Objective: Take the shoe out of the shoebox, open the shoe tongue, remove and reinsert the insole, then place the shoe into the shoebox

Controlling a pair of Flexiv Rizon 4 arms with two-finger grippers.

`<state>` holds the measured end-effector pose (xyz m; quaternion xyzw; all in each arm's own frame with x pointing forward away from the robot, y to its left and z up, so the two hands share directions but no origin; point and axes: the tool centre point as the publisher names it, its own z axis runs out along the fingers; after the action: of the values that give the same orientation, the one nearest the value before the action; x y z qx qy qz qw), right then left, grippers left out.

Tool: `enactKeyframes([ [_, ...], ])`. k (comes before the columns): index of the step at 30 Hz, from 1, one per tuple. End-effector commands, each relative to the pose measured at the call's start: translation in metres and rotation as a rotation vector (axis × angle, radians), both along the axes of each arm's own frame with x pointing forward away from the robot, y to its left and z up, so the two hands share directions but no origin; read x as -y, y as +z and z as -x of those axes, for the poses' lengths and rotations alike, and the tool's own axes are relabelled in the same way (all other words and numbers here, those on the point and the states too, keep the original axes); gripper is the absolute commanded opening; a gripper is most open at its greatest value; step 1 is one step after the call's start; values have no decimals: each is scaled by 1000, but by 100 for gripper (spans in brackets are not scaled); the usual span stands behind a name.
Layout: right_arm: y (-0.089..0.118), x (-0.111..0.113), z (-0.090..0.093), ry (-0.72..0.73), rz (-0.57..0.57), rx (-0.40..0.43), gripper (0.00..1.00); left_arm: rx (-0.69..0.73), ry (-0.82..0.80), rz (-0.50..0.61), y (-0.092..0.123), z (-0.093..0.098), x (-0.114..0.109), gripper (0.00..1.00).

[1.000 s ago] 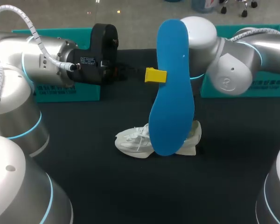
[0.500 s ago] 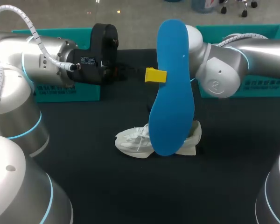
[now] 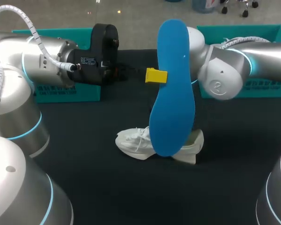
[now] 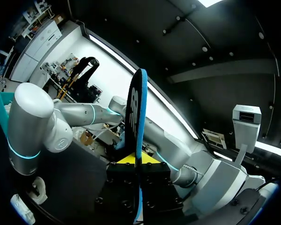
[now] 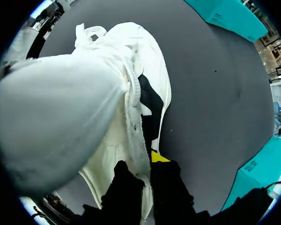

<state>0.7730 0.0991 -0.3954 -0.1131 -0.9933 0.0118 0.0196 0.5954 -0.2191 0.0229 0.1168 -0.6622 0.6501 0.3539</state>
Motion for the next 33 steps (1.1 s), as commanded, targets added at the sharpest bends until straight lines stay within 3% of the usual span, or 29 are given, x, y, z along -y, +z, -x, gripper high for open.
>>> enactKeyframes([
  [1, -5, -3, 3, -480, 28, -142, 0, 0, 0, 0, 0, 0, 1, 0],
  [9, 22, -16, 20, -909, -11, -139, 0, 0, 0, 0, 0, 0, 1, 0],
  [17, 32, -18, 30, -1155, -102, -128, 0, 0, 0, 0, 0, 0, 1, 0],
  [22, 38, -25, 34, -1210, -148, -80, 0, 0, 0, 0, 0, 0, 1, 0],
  [31, 38, -25, 34, -1210, -148, -80, 0, 0, 0, 0, 0, 0, 1, 0],
  [33, 32, -23, 21, -1234, -121, -74, 0, 0, 0, 0, 0, 0, 1, 0],
])
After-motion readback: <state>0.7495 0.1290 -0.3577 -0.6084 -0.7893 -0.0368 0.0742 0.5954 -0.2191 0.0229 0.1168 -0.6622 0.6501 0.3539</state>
